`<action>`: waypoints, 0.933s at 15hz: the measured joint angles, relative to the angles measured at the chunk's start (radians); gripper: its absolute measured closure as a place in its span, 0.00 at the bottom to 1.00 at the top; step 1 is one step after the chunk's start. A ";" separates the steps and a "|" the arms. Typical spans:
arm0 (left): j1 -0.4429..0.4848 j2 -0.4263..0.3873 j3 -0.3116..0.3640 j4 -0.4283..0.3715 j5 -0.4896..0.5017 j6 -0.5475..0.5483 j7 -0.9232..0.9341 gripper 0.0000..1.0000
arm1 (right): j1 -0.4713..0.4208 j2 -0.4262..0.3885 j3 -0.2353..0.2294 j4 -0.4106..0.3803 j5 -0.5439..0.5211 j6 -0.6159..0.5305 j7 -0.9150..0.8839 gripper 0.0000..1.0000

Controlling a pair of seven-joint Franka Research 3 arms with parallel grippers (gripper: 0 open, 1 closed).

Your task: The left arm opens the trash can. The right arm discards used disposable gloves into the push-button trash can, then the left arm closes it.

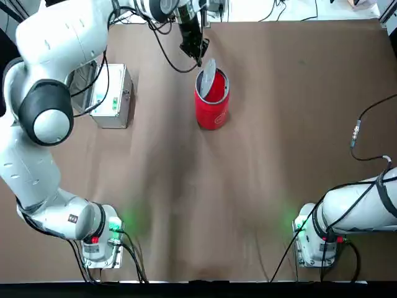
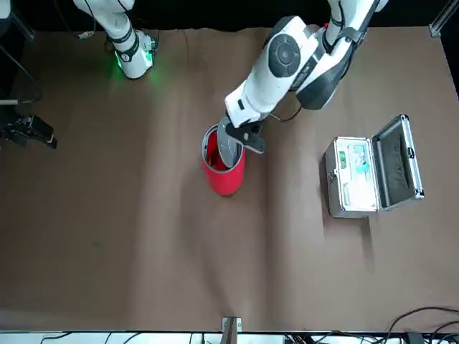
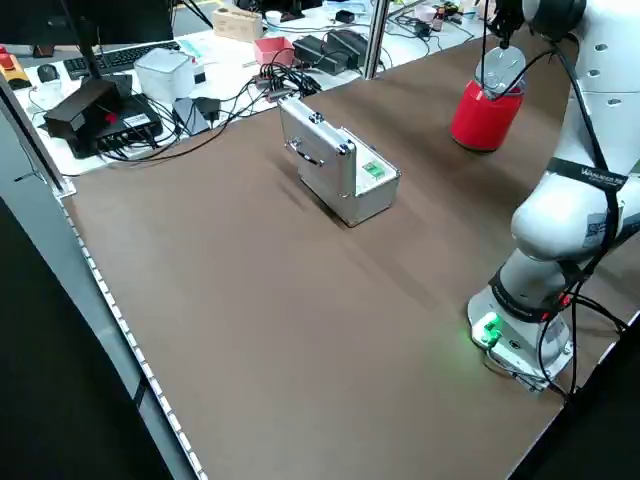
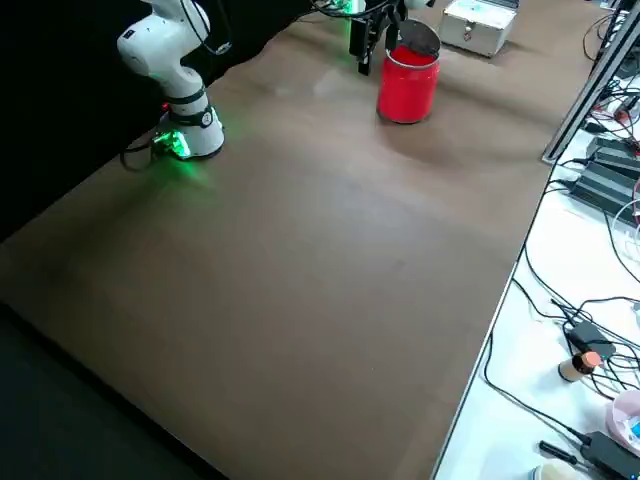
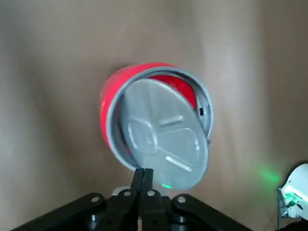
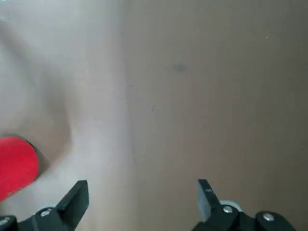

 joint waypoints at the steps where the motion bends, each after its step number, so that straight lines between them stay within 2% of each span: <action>1: -0.013 0.008 0.000 -0.001 0.007 0.017 -0.011 0.99 | 0.000 0.000 0.000 -0.001 0.000 0.000 0.000 0.00; 6: -0.058 0.032 0.000 -0.002 0.036 0.049 -0.046 0.99 | 0.000 0.000 0.000 -0.003 0.000 0.000 0.001 0.00; 12: -0.095 0.052 0.001 -0.003 0.047 0.124 -0.096 0.99 | 0.000 0.000 0.000 -0.007 0.000 -0.001 0.001 0.01; 14: -0.110 0.064 0.001 -0.003 0.078 0.158 -0.134 0.99 | 0.000 0.000 0.001 -0.007 0.000 -0.001 0.001 0.00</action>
